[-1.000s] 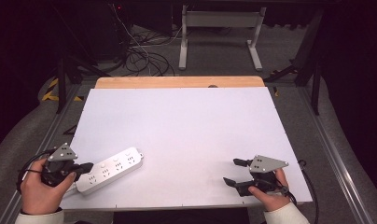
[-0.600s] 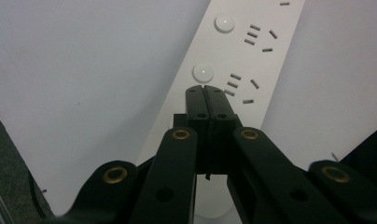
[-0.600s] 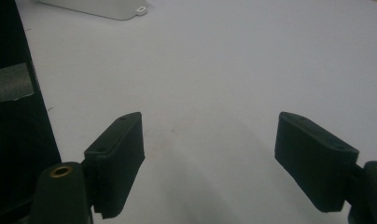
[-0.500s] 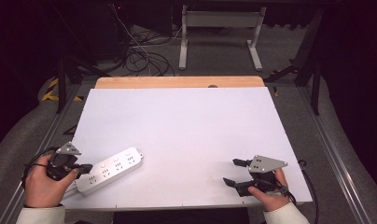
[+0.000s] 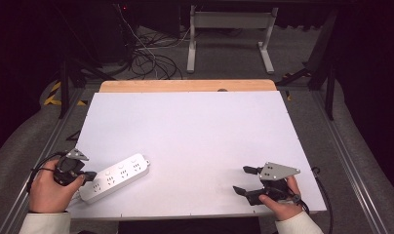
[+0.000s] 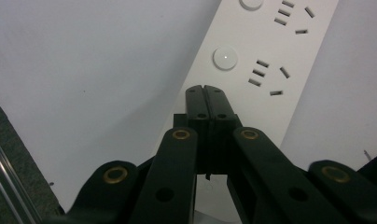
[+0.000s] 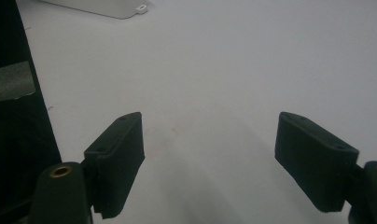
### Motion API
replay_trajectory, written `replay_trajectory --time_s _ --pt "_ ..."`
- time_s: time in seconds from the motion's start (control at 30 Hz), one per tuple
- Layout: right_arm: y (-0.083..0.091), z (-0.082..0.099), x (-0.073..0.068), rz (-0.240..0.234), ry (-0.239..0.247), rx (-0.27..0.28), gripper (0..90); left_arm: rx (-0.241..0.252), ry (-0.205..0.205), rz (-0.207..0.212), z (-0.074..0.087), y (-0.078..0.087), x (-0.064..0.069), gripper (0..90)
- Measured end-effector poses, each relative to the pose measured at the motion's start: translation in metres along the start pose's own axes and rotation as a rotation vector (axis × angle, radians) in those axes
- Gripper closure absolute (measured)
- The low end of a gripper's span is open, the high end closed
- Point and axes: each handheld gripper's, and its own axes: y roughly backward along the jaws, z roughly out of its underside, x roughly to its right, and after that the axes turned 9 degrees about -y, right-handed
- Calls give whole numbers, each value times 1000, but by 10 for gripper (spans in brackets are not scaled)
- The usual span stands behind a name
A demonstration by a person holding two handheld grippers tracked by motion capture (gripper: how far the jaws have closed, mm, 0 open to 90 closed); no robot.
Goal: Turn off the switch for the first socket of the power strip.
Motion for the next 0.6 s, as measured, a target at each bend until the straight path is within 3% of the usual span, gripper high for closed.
replay_trajectory --time_s 0.23,0.6 --pt "0 0 0 0 -1 0 244 -24 0 4 0 -5 -1 900" --pt "0 0 0 -2 2 -1 243 -21 -3 2 1 -6 -2 900"
